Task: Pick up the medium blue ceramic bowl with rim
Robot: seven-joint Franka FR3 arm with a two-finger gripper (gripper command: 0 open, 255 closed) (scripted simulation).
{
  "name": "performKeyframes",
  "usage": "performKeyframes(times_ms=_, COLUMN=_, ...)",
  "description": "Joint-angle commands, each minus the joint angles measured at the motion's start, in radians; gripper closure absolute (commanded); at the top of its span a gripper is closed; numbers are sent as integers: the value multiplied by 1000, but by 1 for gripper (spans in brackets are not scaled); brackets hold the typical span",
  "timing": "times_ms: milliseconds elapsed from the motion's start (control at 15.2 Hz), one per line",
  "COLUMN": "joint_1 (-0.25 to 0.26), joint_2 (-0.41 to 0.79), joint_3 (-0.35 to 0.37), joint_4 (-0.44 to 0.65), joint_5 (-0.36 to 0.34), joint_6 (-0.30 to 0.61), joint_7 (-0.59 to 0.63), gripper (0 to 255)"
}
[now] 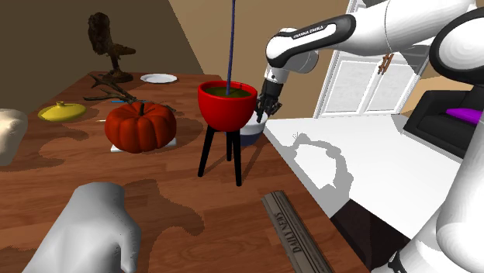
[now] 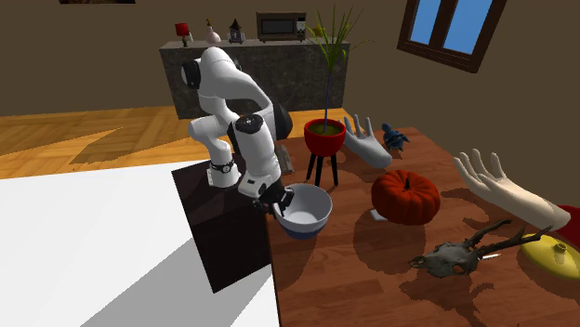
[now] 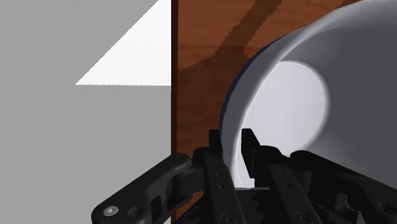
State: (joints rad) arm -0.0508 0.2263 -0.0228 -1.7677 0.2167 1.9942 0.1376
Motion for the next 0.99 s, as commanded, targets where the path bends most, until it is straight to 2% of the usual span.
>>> performKeyframes(times_ms=0, joint_1=0, joint_2=-6, joint_3=0, joint_4=14, joint_5=-2, joint_6=-19, joint_7=4, gripper=255)
performKeyframes(times_ms=924, joint_1=-3, joint_2=-31, joint_3=-3, joint_4=156, joint_5=-14, joint_6=-184, joint_7=35, gripper=255)
